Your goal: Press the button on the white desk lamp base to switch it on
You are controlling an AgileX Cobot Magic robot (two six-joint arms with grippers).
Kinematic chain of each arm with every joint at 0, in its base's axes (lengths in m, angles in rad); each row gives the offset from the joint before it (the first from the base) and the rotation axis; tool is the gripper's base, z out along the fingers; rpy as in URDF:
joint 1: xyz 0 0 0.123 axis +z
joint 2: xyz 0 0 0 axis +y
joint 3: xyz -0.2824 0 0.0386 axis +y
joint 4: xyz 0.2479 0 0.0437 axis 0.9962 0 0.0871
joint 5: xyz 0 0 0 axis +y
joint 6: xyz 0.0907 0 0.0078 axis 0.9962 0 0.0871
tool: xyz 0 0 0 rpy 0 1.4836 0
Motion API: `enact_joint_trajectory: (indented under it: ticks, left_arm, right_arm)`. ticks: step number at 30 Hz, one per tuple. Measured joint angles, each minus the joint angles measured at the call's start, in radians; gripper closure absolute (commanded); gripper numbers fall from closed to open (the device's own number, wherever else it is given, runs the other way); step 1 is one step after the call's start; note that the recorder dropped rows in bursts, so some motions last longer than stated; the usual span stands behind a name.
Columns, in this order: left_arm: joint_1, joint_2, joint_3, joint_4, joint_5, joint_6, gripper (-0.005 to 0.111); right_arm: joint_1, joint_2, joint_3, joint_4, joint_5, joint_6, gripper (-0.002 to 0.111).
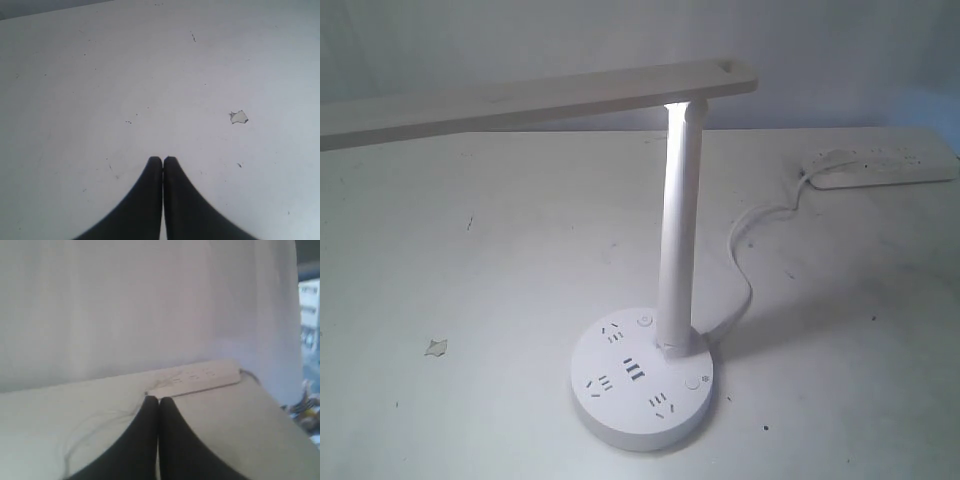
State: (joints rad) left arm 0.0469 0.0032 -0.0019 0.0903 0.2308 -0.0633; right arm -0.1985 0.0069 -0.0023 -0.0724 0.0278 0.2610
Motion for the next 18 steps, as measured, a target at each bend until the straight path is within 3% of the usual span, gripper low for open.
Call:
enact_joint_trajectory:
  ticks: [4,12,18]
  left_arm:
    - [0.0,0.0,0.0,0.0,0.0,0.0,0.107]
    - [0.0,0.0,0.0,0.0,0.0,0.0,0.107]
    - [0.0,0.0,0.0,0.0,0.0,0.0,0.107]
  right_arm:
    - [0.0,0.0,0.0,-0.026,0.051,-0.192,0.108]
    - [0.0,-0.001,0.0,-0.007,0.29,-0.152,0.108]
    - [0.0,-0.001,0.0,-0.005,0.327,-0.148,0.108]
